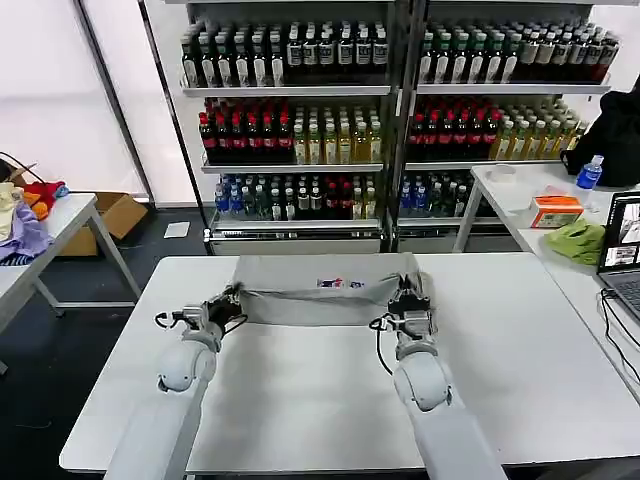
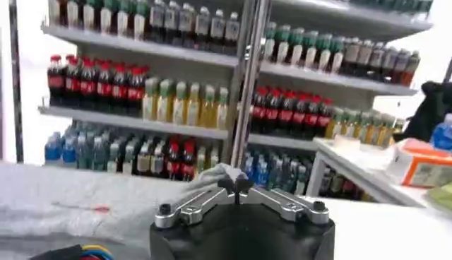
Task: Fold and organize the clothes.
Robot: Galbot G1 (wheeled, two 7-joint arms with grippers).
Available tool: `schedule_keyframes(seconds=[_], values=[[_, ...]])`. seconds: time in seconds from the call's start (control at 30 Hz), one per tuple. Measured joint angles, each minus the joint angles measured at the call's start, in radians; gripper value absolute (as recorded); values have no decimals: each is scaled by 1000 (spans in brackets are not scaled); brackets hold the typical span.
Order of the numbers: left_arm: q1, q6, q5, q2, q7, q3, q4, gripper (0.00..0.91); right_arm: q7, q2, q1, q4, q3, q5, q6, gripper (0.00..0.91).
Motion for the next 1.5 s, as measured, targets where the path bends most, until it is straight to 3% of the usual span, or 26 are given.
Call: schedule_keyframes(seconds=[0.1,0.33,0.57,0.97,1.5], values=[[-1,19,0,1,-9,2,-3,907,31,15,16,-18,1,27,-10,907],[12,66,-6,12,-38,-6,-46,907,158,49,48,-20,10,156,-42,907],[46,117,-18,25,-66,-18,-120,907,239,51,43,31,6,250,-58,907],[153,156,-29,46,-77,-56,-268,907,304,-27,-73,199,28,278,-129,907],[182,168,-14,24,-83,-40,-276,907,308,-79,-210,281,83,287,-176,907]])
